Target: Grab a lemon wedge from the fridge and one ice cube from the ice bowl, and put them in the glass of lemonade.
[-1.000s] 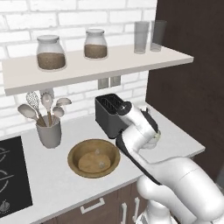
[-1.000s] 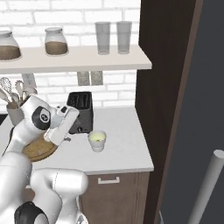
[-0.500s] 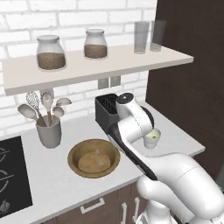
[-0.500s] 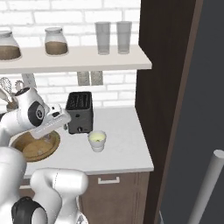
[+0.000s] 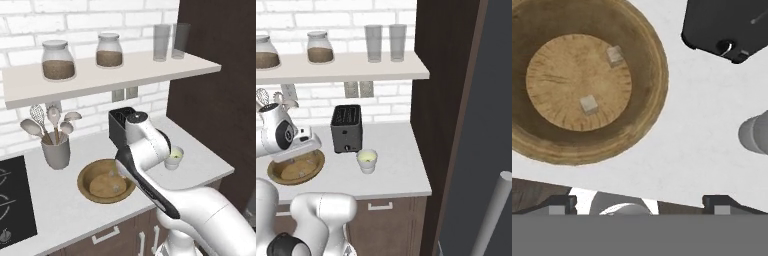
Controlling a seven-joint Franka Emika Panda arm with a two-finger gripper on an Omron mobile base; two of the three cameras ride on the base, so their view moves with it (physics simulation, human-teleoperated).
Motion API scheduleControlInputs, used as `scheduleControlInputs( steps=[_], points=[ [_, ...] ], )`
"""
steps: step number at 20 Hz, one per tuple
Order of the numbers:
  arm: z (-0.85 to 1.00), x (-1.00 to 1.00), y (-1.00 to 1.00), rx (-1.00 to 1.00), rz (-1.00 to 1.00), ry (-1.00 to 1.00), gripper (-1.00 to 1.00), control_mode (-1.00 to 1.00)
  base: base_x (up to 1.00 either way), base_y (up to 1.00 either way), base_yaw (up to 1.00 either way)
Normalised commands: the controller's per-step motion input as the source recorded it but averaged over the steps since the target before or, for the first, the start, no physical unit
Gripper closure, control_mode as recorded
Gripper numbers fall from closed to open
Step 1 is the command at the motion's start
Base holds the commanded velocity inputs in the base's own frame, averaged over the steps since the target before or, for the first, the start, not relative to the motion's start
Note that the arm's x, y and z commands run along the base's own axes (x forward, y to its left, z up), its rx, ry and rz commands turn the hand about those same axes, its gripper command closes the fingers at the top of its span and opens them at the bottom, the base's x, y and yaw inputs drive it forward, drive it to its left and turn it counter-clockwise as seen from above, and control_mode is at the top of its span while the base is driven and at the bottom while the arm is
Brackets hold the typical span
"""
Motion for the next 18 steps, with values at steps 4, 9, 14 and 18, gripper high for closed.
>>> scheduleControlInputs(
  steps=[4,9,14,18],
  points=[
    [-0.41,-0.24,0.49,0.0,0.17,0.05,-1.0,-1.0,0.0,0.0,0.0],
    [-0.17,0.01,0.45,0.05,0.09,0.13,-1.0,-1.0,0.0,0.0,0.0],
    [-0.32,0.24,0.41,0.01,0.01,0.14,-1.0,-1.0,0.0,0.0,0.0],
    [-0.36,0.45,0.21,-0.03,0.03,0.09,-1.0,-1.0,0.0,0.0,0.0]
  ],
)
